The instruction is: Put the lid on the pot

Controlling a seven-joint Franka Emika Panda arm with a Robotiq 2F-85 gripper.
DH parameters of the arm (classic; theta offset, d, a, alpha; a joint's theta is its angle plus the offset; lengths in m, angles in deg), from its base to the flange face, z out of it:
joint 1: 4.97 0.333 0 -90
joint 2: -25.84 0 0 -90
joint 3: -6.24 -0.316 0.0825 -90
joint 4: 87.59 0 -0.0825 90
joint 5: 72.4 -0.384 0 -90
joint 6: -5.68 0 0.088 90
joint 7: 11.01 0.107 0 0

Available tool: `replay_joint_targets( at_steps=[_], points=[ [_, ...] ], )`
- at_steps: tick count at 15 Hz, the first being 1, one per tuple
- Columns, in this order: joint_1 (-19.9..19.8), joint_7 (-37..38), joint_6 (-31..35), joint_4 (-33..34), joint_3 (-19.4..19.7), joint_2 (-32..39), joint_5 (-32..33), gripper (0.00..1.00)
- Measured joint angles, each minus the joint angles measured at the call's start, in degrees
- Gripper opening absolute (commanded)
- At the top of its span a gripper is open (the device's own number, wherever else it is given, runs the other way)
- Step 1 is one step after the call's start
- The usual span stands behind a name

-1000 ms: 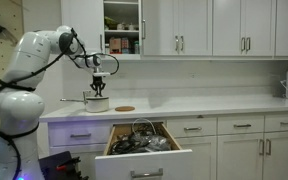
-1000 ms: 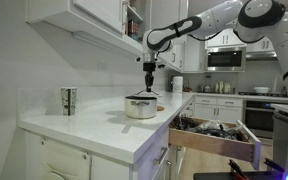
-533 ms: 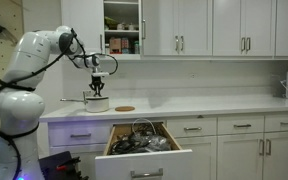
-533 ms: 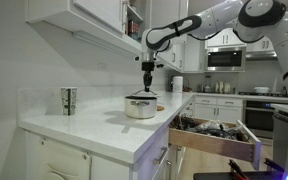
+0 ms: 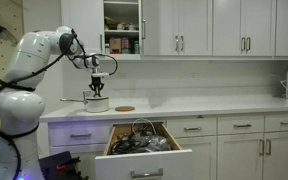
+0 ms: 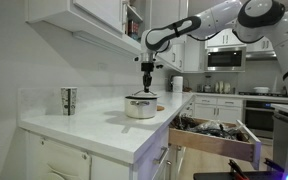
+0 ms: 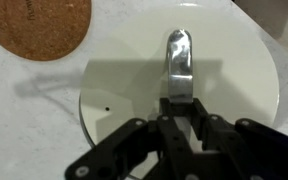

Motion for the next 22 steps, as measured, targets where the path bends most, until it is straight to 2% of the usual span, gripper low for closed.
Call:
replay_joint_targets(
  at_steps=[22],
  points=[
    [1.41, 0.00, 1.75, 3.17, -0.03, 3.76, 4.00, 0.06]
  ],
)
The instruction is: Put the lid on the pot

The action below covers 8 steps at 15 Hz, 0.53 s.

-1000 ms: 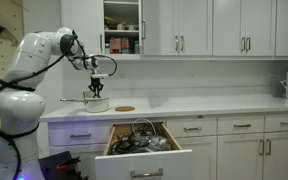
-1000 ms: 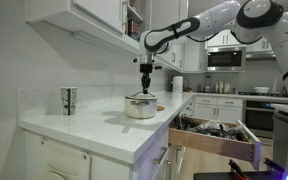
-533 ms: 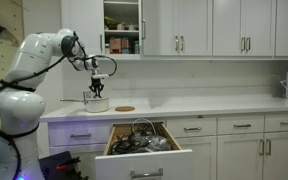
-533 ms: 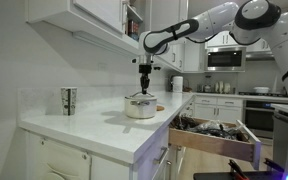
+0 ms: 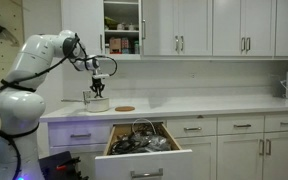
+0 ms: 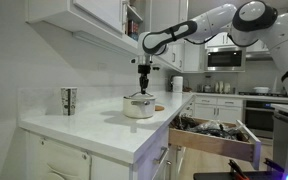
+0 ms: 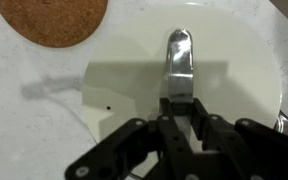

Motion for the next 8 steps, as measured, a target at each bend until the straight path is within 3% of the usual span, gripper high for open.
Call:
replay_joint_targets(
  at_steps=[8],
  points=[
    [2.10, 0.43, -1.11, 2.98, 0.27, 1.86, 4.84, 0.06]
  ],
)
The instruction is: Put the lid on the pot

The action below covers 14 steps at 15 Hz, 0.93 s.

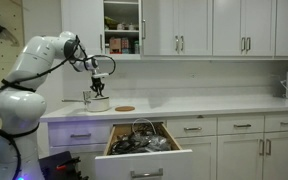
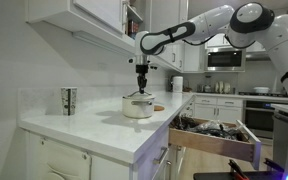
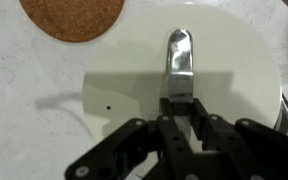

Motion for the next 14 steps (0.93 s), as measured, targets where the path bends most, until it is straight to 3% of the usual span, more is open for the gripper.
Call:
replay_joint_targets(
  at_steps=[14],
  points=[
    [1.38, -1.29, -8.43, 7.43, 0.90, 3.86, -0.63, 0.06]
  ],
)
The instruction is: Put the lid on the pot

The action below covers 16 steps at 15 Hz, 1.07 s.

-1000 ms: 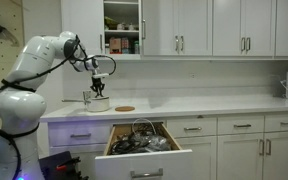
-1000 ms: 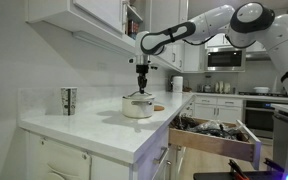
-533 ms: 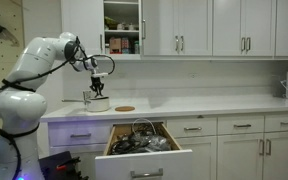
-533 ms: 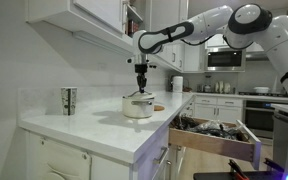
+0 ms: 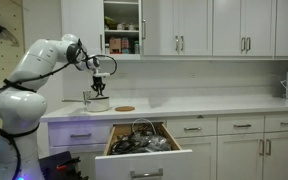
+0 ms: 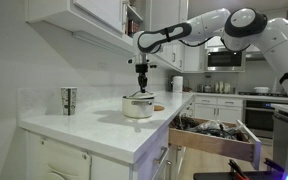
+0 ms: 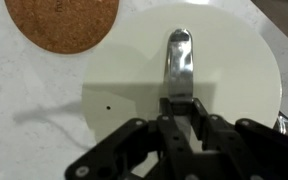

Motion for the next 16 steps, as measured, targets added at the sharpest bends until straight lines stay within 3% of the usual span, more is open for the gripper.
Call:
replay_joint_targets(
  at_steps=[16],
  points=[
    [-0.06, -0.10, 0.01, 3.62, 0.08, 2.12, -3.57, 0.06]
  ],
)
